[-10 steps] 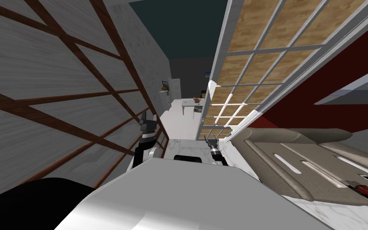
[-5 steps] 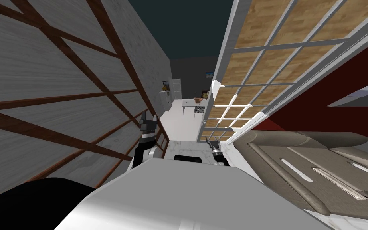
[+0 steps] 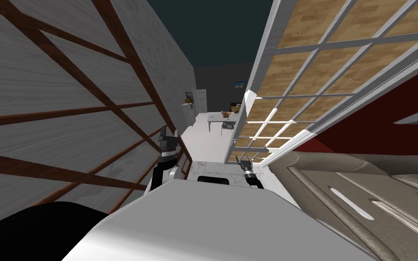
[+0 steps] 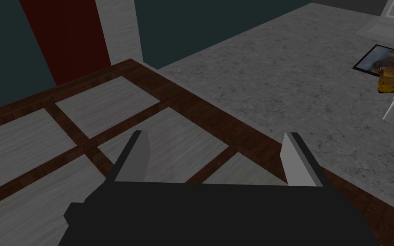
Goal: Pull the door open
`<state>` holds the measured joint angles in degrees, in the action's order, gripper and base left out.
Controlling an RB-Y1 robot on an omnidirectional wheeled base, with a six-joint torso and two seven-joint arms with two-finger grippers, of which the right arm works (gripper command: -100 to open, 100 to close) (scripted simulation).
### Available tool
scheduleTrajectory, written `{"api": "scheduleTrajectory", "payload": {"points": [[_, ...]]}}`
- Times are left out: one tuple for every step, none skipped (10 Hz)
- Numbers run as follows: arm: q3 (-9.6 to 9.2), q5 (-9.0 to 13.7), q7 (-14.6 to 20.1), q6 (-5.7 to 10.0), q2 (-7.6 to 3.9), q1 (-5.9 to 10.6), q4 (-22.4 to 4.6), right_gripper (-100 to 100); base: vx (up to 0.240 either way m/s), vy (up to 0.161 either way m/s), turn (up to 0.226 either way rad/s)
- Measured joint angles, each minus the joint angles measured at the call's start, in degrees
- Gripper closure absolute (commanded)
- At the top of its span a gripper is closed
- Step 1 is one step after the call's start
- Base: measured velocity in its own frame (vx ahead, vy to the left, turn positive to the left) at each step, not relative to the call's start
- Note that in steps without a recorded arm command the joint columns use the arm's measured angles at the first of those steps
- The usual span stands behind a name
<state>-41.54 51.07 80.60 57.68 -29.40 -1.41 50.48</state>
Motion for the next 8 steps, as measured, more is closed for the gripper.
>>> {"api": "scheduleTrajectory", "payload": {"points": [[-0.55, 0.65, 0.83, 0.16, -0.19, 0.51, -0.95, -100, 0.088, 0.010, 0.014], [-1.06, 1.03, 1.65, 0.50, -0.27, 0.92, -2.08, -100, 0.083, 0.005, 0.017], [-1.62, 1.50, 2.61, 0.90, -0.48, 1.38, -3.27, -100, 0.095, 0.017, 0.024], [-2.23, 2.07, 3.60, 1.28, -0.73, 1.79, -4.41, -100, 0.112, 0.021, 0.023], [-2.81, 2.69, 4.45, 1.60, -1.04, 2.05, -5.24, -100, 0.106, 0.018, 0.023], [-3.45, 3.21, 5.57, 2.02, -1.27, 2.59, -6.65, -100, 0.044, 0.007, 0.005], [-3.52, 3.26, 5.85, 2.13, -1.29, 2.67, -6.83, -100, 0.011, -0.002, 0.070], [-3.33, 3.22, 5.85, 2.12, -1.19, 2.68, -6.95, -100, 0.002, -0.017, 0.212]]}}
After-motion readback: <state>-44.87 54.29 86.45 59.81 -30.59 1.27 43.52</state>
